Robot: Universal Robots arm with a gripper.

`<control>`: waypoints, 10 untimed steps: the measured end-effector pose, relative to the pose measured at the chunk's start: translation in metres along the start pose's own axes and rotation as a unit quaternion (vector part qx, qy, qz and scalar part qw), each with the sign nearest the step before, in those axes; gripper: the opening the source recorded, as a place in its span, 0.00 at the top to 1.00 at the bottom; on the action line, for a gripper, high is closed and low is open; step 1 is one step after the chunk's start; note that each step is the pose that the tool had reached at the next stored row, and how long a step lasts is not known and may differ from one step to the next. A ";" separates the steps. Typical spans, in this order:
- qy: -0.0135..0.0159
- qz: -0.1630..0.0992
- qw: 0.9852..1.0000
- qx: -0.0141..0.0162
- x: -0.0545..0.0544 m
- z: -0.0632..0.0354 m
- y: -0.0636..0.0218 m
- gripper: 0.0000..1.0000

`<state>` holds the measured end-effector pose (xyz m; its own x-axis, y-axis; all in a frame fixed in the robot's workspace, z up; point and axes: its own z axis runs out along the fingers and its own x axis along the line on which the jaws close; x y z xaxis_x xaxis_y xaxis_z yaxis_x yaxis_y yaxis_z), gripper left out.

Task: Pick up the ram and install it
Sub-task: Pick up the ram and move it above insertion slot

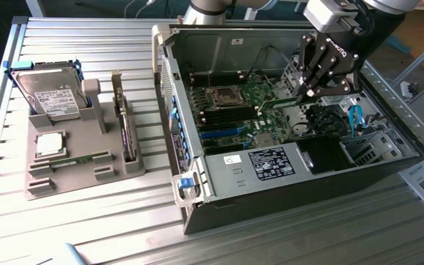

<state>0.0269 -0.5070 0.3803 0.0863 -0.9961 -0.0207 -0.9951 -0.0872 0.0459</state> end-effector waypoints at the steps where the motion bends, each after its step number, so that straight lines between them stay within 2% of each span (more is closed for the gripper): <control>1: 0.000 0.000 1.000 0.000 -0.003 0.0002 -0.0026 0.87; 6: 0.002 0.000 1.000 0.000 -0.021 0.0011 -0.0154 0.87; 8: 0.003 0.000 1.000 0.000 -0.034 0.0017 -0.0207 0.87; 10: 0.003 0.000 1.000 0.000 -0.043 0.0021 -0.0236 0.87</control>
<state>0.0466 -0.4625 0.3781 0.0862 -0.9962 -0.0150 -0.9952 -0.0868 0.0463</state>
